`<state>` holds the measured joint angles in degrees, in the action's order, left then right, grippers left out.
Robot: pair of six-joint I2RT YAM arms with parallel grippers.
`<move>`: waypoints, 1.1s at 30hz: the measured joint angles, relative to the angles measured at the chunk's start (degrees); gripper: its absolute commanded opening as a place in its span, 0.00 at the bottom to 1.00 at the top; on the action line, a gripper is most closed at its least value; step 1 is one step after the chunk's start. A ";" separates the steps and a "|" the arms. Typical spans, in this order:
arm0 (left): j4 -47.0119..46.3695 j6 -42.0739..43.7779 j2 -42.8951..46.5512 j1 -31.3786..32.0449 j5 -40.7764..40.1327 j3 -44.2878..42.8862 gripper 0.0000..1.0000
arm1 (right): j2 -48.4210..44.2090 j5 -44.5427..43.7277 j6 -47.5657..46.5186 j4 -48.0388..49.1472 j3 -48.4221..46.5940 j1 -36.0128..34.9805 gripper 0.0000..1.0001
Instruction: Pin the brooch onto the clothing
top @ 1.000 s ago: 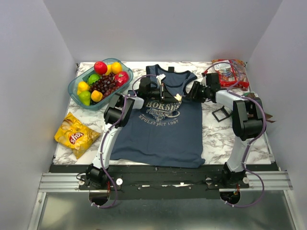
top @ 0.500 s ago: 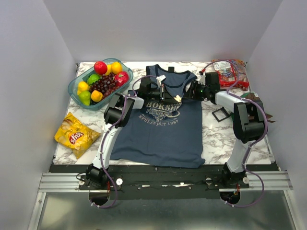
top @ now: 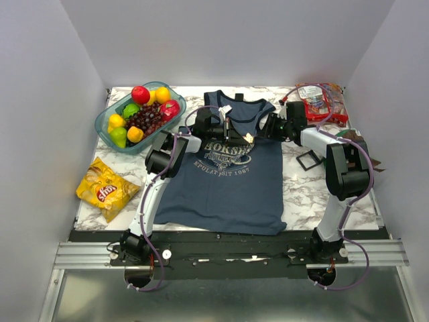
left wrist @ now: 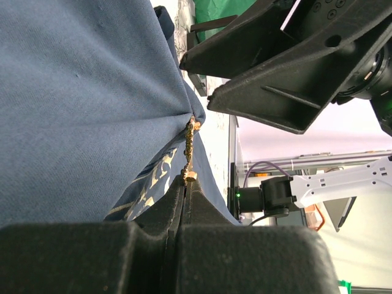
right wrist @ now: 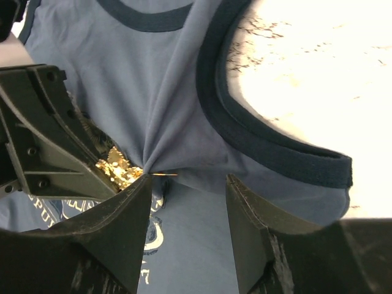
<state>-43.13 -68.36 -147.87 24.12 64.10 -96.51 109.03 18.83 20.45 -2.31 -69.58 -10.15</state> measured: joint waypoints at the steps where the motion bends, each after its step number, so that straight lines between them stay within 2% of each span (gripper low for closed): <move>1: 0.00 0.00 0.00 0.00 0.02 0.00 0.00 | 0.00 -0.31 0.11 -0.13 0.00 0.11 0.47; 14: 0.02 0.02 0.00 0.00 0.02 0.00 0.00 | 0.33 -4.35 0.94 -1.05 -0.39 0.15 0.47; 33: 0.13 0.02 0.00 0.02 0.02 -0.13 0.00 | 2.40 -4.59 0.48 -3.28 -3.43 0.15 0.47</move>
<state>-43.00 -68.34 -147.87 24.14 64.12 -96.64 111.44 14.24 20.93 -5.58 -73.01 -10.00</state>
